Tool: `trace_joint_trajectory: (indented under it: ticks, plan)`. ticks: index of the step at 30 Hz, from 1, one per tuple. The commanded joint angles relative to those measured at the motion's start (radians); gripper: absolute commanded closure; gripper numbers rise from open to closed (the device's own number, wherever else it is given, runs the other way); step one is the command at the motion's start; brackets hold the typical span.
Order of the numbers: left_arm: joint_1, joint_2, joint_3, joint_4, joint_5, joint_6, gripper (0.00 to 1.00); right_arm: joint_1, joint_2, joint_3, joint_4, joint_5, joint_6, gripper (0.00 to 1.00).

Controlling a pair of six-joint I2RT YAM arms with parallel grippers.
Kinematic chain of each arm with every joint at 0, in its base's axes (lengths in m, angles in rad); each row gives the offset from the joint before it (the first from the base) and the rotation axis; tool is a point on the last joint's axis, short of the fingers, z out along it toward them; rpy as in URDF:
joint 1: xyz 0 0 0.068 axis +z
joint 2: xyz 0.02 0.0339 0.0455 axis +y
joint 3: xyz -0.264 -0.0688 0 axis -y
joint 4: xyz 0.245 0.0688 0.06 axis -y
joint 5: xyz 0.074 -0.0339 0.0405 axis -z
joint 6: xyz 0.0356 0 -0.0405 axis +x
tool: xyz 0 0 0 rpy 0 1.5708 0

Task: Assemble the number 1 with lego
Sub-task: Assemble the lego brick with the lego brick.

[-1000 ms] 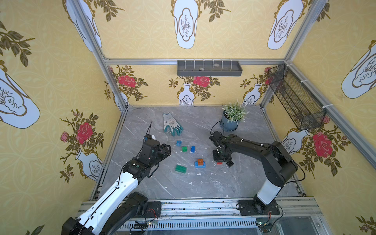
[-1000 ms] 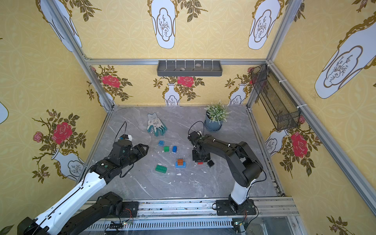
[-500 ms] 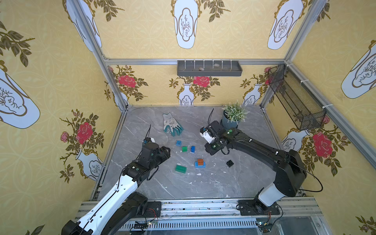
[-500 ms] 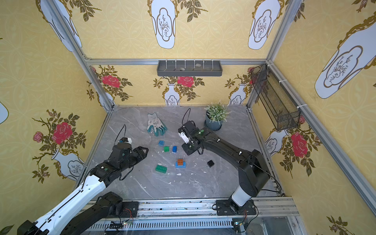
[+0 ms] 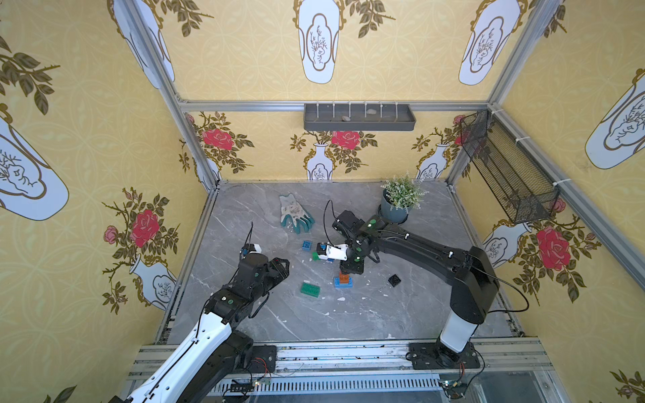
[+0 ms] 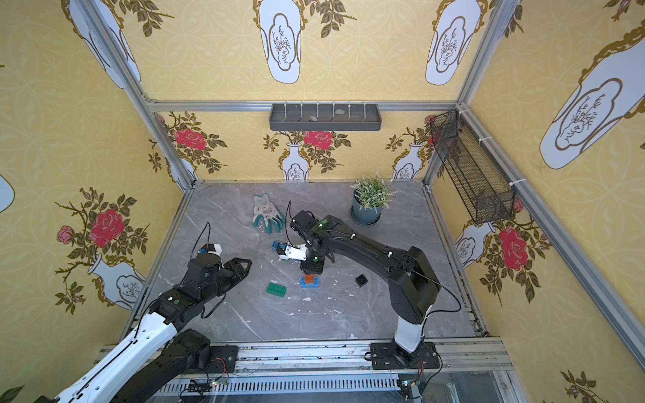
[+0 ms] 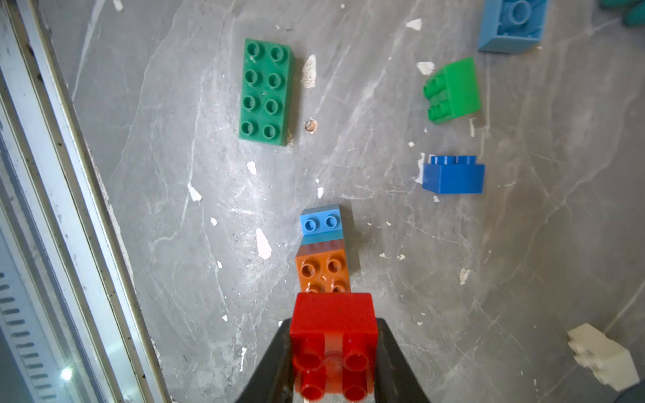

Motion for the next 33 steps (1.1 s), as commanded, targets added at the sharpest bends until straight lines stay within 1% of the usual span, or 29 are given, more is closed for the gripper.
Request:
trace_joint_trajectory:
  ticks: [1,8,33]
  plan:
    - [0.004,-0.011,-0.009,-0.006,-0.007,0.002,0.42,0.013,0.030,0.025,-0.062,0.032,-0.076,0.77]
    - [0.007,-0.024,-0.010,-0.027,-0.007,0.011,0.42,0.043,0.079,0.040,-0.059,0.083,-0.101,0.77]
    - [0.021,-0.049,-0.016,-0.047,0.001,0.027,0.42,0.061,0.148,0.052,-0.068,0.108,-0.123,0.77]
